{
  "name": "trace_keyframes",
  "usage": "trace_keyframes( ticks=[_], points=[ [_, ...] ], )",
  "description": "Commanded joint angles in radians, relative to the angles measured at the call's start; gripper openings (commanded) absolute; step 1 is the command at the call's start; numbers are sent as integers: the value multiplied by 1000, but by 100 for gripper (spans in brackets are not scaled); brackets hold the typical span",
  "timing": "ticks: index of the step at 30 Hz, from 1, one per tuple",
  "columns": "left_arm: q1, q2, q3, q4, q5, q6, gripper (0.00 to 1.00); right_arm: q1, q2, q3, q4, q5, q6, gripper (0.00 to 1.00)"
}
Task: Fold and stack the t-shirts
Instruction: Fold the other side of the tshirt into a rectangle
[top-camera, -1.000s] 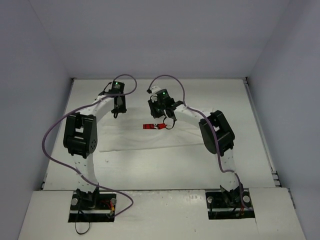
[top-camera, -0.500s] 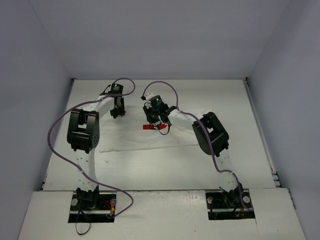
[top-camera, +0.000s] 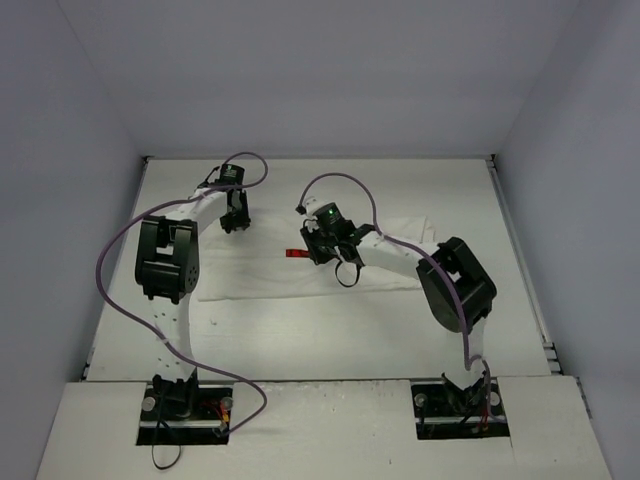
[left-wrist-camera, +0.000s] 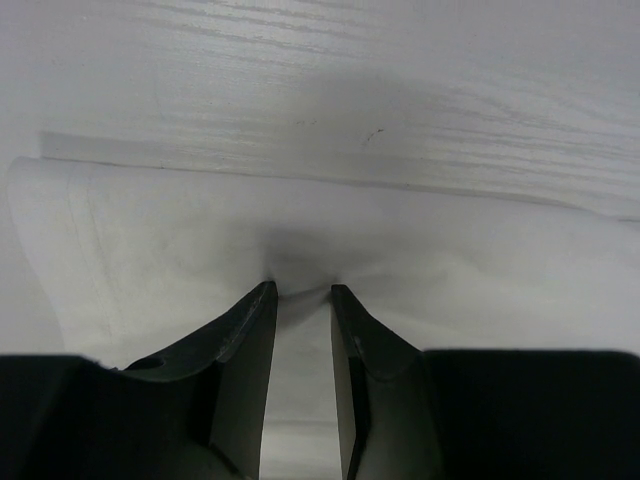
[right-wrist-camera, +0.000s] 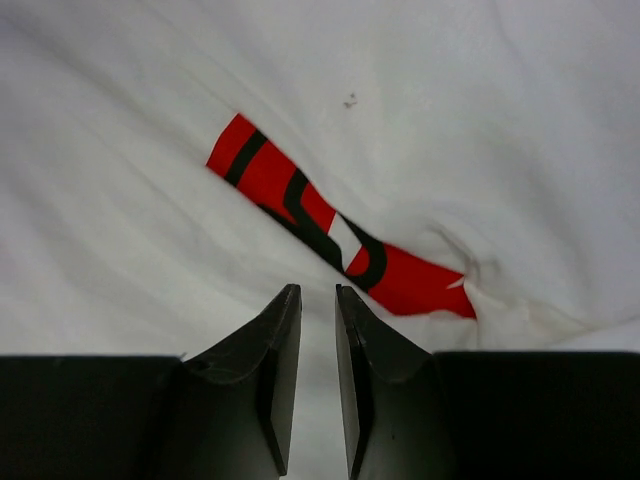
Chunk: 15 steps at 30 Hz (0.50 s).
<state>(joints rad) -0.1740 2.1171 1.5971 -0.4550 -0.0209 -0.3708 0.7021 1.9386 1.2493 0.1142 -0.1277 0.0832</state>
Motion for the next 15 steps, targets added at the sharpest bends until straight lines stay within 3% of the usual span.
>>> trace_keyframes(
  ticks=[1, 4, 6, 8, 15],
  points=[
    [11, -43, 53, -27, 21, -7, 25, 0, -160, -56, -16, 15, 44, 18],
    [11, -106, 52, -31, 48, 45, 27, -38, -249, -122, -30, 125, 144, 21],
    [9, -119, 54, -30, 49, 90, 29, -67, -280, -147, -48, 261, 217, 35],
    [8, -111, 52, -31, 50, 165, 31, -137, -303, -179, -67, 301, 314, 39],
    [5, -64, 12, -46, 60, 183, 35, -198, -263, -200, -169, 444, 579, 42]
  ],
)
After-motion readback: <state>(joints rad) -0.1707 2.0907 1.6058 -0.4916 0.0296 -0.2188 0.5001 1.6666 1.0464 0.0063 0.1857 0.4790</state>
